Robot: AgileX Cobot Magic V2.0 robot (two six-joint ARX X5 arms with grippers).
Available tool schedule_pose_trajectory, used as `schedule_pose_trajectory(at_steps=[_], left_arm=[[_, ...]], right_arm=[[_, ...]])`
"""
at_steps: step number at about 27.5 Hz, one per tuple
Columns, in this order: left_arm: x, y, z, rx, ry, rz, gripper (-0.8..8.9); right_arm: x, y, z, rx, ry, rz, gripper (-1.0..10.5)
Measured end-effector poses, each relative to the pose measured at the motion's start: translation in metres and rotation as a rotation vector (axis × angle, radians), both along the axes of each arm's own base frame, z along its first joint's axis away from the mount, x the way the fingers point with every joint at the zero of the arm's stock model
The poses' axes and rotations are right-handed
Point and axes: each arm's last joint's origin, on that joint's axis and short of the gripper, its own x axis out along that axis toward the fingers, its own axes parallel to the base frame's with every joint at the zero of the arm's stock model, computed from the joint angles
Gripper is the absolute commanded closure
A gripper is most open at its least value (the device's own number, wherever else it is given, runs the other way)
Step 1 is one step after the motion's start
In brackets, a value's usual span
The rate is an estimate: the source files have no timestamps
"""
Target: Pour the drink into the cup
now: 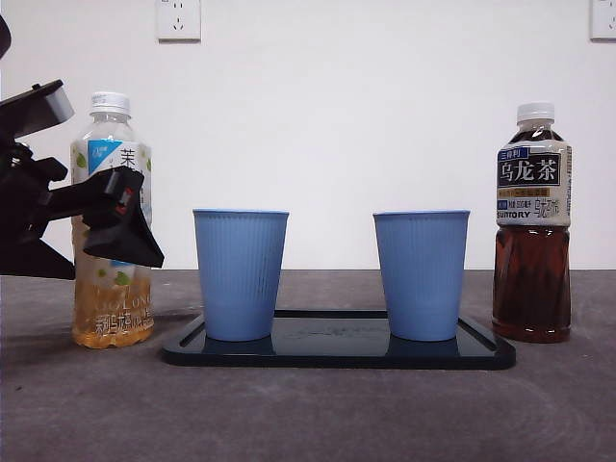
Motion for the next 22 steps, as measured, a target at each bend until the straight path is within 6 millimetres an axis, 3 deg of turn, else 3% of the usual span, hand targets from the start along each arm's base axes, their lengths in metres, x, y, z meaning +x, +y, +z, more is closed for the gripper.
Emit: schedule_pose_trajectory(at_steps=[3, 13, 22], left_arm=[[0.0016, -0.0002, -0.0043, 0.01, 0.012, 0.009, 2.7], [0.0036, -0.0007, -0.0049, 0.009, -0.005, 0.014, 5.41], [0.0035, -0.0006, -0.0051, 0.023, -0.009, 0.008, 6.03]], right_arm=[[0.0, 0.0, -0.0004, -0.002, 0.004, 0.0, 5.1], [0.0, 0.0, -0.0005, -0.016, -0.001, 0.0, 5.1], [-0.0001, 0.0, -0.0028, -0.035, 0.017, 0.001, 5.1]])
